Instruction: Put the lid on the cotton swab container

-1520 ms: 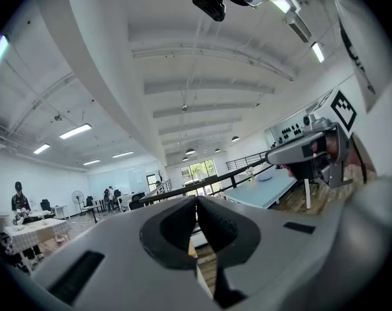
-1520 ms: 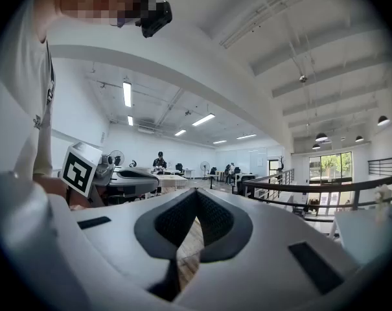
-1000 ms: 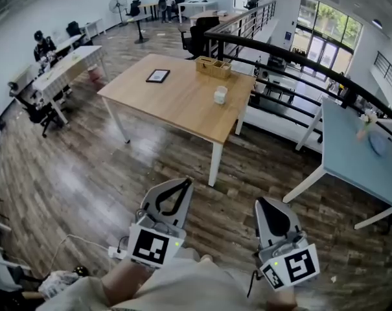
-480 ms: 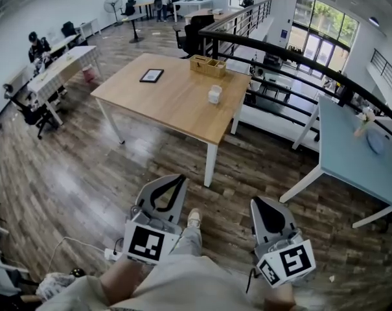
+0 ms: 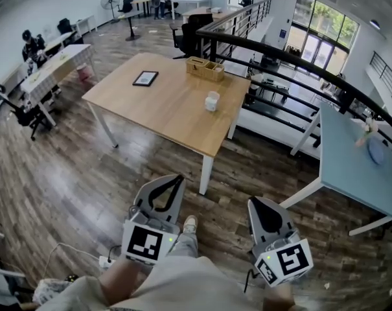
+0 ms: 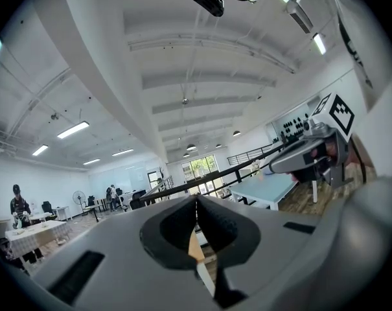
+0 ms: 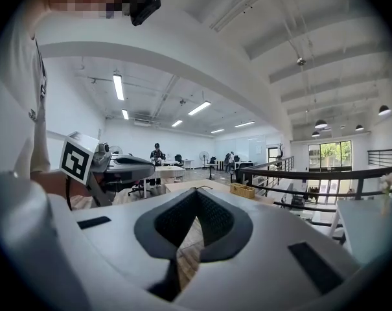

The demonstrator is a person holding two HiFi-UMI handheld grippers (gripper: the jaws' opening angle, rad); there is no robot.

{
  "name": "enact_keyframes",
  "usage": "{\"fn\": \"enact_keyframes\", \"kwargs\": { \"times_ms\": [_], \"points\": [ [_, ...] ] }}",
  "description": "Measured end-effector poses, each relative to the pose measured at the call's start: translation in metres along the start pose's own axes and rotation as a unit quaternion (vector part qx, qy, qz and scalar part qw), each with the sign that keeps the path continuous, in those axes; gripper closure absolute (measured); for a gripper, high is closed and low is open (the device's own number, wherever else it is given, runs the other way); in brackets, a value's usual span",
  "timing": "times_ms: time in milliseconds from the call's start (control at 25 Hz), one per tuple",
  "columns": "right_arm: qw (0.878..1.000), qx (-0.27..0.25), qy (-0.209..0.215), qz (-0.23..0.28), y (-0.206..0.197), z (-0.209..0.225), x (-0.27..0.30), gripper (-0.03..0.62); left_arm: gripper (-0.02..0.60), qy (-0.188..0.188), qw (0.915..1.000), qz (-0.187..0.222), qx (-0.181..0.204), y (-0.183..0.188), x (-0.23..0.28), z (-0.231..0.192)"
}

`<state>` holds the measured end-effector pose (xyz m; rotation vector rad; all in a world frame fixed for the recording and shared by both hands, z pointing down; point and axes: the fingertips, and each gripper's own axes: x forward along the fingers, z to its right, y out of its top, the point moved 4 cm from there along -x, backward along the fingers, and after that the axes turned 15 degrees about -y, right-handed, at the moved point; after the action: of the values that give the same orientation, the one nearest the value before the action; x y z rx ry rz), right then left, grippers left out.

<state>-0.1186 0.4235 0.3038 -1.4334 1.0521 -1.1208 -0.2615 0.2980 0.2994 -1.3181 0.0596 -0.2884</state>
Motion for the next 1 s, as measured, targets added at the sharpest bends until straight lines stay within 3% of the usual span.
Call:
{"fn": "enact_keyframes", "kwargs": {
  "times_ms": [720,1000],
  "points": [
    [1.000,-0.008,-0.007,-0.028,0.033,0.045,0.253,0.568,0.558,-0.046,0.9985,-0.026,-0.018,-0.043,0.159,-0.203],
    [1.000,-0.006,-0.009,-0.022,0.039,0.045,0.315,0.568,0.558,-0.062,0.9976,-0.025,-0.018,-0.063,0.198,-0.256]
  ]
}}
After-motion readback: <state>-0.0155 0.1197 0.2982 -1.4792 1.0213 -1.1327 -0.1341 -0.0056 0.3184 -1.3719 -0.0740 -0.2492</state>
